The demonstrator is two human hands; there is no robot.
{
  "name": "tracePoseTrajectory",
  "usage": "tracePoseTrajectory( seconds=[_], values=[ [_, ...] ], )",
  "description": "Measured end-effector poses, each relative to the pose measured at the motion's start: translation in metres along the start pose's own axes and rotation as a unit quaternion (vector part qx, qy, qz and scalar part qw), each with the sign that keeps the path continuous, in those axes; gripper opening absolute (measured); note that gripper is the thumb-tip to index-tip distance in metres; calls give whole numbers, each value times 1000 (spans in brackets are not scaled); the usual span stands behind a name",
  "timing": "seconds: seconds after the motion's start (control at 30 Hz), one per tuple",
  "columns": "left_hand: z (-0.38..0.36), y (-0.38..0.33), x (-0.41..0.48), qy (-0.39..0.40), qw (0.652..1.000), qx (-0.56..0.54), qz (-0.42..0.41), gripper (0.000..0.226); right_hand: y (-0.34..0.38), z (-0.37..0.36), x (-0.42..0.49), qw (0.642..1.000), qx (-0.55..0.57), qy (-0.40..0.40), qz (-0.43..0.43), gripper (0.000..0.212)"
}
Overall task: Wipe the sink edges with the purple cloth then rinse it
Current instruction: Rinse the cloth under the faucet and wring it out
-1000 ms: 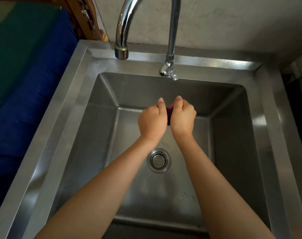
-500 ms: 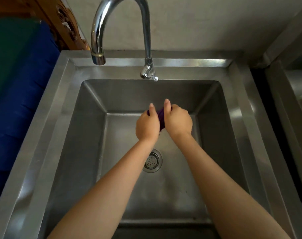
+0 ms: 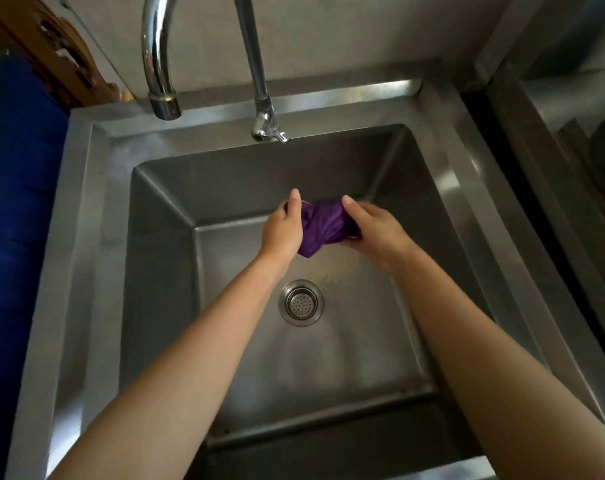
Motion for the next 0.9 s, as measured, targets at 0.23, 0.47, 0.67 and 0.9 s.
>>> tracePoseTrajectory(
  seconds=[0.23,0.47,0.67,0.9],
  values=[
    [30,-23,7,-77,994,48,-60,54,32,36,-38,997,-24,80,7,25],
    [31,-92,-27,34,997,-73,-9,46,70,50,-91,989,-119,14,87,21],
    [8,-150,-63,107,993,3,-43,55,96,27,-137,891,-349,-115,268,34],
    [-3,-205,-94,288,946,-49,-141,48,132,36,-184,896,-316,-153,271,34]
  ],
)
Point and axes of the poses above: each hand's wrist, its own x-axis towards the middle knuckle, its own z-axis out of the back of the hand, y = z × x, the point moved 1 cm from there along x, towards the middle knuckle, and after that the axes turned 7 degrees about x, right-handed, at the moved point
